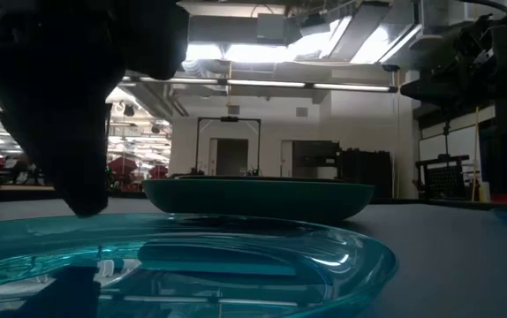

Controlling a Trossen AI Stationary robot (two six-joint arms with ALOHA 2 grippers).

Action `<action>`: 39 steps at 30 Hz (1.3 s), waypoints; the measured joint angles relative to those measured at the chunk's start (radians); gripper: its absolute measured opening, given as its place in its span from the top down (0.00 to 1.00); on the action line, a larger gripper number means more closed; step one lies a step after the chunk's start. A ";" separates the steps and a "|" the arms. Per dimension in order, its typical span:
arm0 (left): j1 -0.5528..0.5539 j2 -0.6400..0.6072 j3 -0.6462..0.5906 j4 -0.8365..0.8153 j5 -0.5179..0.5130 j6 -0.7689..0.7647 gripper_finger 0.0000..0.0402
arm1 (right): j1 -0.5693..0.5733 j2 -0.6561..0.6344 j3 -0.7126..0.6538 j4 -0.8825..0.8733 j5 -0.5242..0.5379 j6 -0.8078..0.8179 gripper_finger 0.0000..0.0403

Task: Stack plastic plates
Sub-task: Stack the bottom blue plate top of the black plate

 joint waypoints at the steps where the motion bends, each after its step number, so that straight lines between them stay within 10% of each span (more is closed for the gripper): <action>1: 0.000 0.000 -0.007 0.012 0.002 -0.006 0.70 | 0.000 0.000 0.000 0.000 0.000 0.000 1.00; 17: 0.024 -0.002 -0.087 0.178 0.012 0.056 0.71 | 0.000 0.000 0.000 0.000 0.000 0.000 1.00; 29: 0.031 -0.002 -0.087 0.182 -0.003 0.169 0.97 | 0.000 0.000 0.000 -0.001 0.000 0.000 1.00; 39: 0.041 -0.002 -0.087 0.181 -0.010 0.203 1.00 | 0.000 0.000 0.000 -0.001 0.000 0.000 1.00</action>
